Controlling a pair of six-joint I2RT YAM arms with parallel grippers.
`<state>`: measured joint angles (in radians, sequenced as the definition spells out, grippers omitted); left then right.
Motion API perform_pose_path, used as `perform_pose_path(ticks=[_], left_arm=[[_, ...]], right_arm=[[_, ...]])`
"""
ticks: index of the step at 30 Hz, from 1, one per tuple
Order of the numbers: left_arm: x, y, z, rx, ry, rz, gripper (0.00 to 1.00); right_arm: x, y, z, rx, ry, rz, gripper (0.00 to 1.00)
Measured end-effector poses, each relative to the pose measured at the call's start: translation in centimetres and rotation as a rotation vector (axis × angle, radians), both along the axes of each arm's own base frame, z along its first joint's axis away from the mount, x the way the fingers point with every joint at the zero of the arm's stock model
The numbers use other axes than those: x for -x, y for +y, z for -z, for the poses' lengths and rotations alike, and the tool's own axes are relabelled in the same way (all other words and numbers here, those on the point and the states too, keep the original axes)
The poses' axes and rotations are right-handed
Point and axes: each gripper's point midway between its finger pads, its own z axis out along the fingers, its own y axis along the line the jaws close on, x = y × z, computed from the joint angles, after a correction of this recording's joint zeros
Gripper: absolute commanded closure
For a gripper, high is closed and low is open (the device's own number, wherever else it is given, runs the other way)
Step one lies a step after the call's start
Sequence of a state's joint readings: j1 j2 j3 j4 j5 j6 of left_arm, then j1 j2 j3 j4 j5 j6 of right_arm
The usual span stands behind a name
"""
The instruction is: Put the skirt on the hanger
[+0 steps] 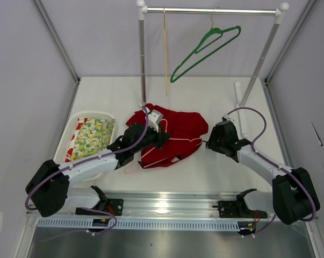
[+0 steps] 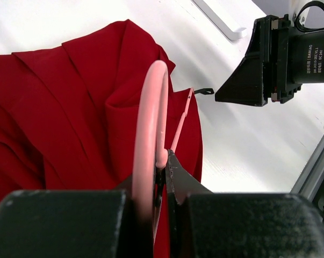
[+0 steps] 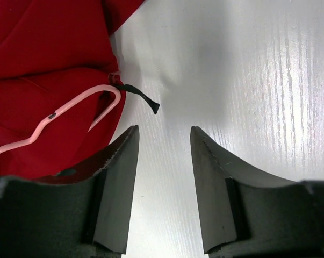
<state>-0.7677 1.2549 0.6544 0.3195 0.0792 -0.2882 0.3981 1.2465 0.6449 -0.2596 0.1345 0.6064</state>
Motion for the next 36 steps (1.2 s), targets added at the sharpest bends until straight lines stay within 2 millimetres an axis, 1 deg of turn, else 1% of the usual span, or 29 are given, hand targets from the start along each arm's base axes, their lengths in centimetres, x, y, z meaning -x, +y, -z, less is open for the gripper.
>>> perform_pose_path(ticks=[9, 10, 11, 13, 20, 22, 28, 33, 36], left_arm=[[0.0, 0.0, 0.3, -0.005, 0.006, 0.002, 1.00], [0.0, 0.0, 0.3, -0.006, 0.006, 0.002, 1.00], [0.0, 0.0, 0.3, -0.006, 0.006, 0.002, 1.00], [0.0, 0.0, 0.3, -0.006, 0.006, 0.002, 1.00], [0.0, -0.1, 0.3, -0.005, 0.007, 0.005, 1.00], [0.1, -0.1, 0.3, -0.005, 0.007, 0.007, 1.00], [0.1, -0.1, 0.3, -0.004, 0.008, 0.010, 1.00], [0.1, -0.1, 0.4, -0.005, 0.009, 0.011, 1.00], [0.2, -0.1, 0.5, -0.008, 0.012, 0.011, 1.00]], right_arm=[[-0.9, 0.3, -0.5, -0.020, -0.035, 0.015, 0.54], [-1.0, 0.3, -0.5, -0.023, -0.038, 0.017, 0.56], [-1.2, 0.3, -0.5, -0.027, -0.040, 0.022, 0.60], [-1.4, 0.2, -0.2, -0.031, -0.036, 0.034, 0.66], [-1.8, 0.2, 1.3, -0.042, 0.017, 0.060, 0.67], [-1.9, 0.3, 1.3, -0.053, 0.011, 0.061, 0.66], [-2.1, 0.8, 1.3, -0.081, -0.008, 0.059, 0.70], [-2.6, 1.0, 0.9, -0.097, -0.035, 0.057, 0.70], [-2.7, 1.1, 1.0, -0.101, -0.042, 0.056, 0.79]])
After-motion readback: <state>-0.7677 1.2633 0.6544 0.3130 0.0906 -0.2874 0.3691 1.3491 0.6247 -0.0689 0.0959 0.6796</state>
